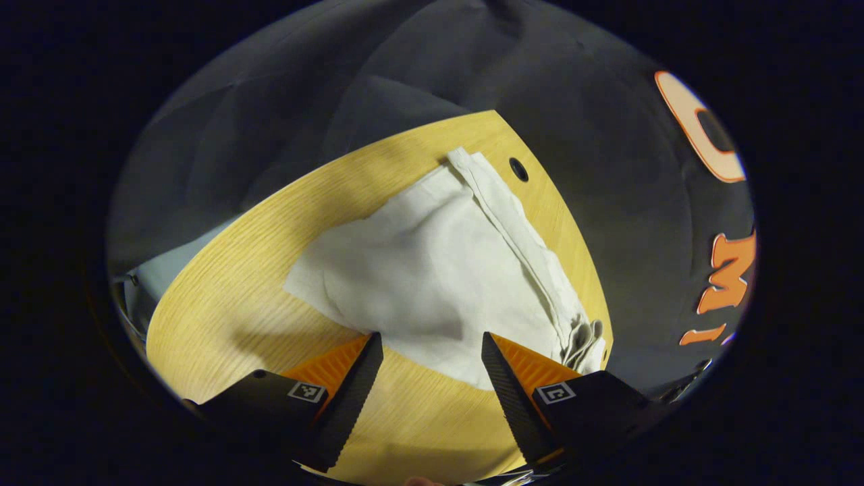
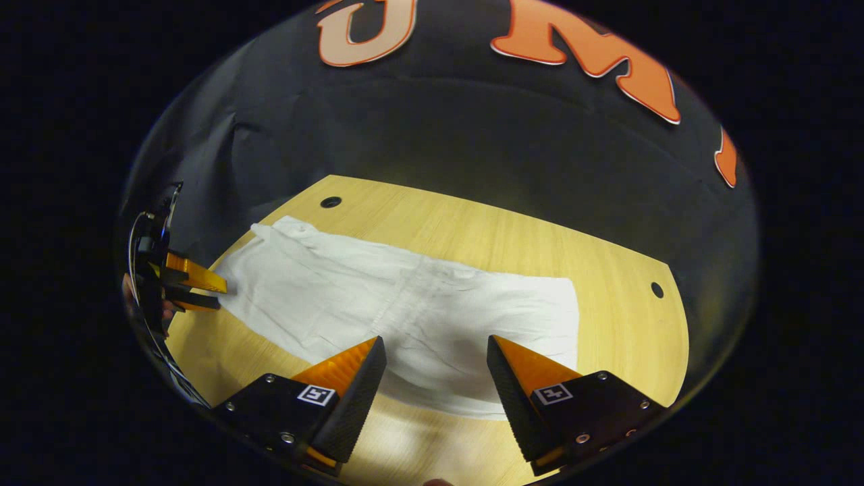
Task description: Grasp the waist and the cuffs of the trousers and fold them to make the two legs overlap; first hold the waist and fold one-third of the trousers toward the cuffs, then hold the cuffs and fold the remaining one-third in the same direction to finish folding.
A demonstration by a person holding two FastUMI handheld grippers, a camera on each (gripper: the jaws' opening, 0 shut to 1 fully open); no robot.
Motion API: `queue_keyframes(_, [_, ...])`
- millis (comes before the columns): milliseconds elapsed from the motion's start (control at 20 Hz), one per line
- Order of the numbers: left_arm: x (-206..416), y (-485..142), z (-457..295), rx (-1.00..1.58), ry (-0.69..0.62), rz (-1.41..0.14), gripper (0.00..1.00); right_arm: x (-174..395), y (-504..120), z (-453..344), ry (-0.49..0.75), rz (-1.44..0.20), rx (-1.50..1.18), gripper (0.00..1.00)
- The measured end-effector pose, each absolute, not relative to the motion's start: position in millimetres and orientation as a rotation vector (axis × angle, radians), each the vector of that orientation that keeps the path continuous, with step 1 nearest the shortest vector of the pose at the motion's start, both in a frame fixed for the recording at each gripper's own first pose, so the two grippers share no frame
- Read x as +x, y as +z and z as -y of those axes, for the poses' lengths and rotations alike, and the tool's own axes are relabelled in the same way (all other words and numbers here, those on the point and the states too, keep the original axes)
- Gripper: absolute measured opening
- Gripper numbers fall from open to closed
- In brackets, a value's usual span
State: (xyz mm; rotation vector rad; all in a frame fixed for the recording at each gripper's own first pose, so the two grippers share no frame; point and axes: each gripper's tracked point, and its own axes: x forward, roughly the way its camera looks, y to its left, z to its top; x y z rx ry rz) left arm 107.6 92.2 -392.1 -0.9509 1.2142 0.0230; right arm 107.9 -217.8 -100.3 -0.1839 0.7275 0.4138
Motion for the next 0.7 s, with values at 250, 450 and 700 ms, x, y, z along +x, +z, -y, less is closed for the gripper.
queue_keyframes(250, [89.4, -389.9, -112.0, -1.098, 0.098, -1.188, 0.97, 109.1, -97.8, 248.8, 0.346, -0.728, -0.154, 0.91])
queue_keyframes(450, [98.3, -389.5, -123.0, -1.161, 0.122, -1.101, 0.96, 111.4, -97.1, 263.7, 0.319, -0.741, -0.129, 0.91])
queue_keyframes(700, [148.7, -395.5, -102.2, -1.081, 0.047, -1.018, 0.96, 112.0, -93.1, 262.7, 0.322, -0.744, -0.089, 0.92])
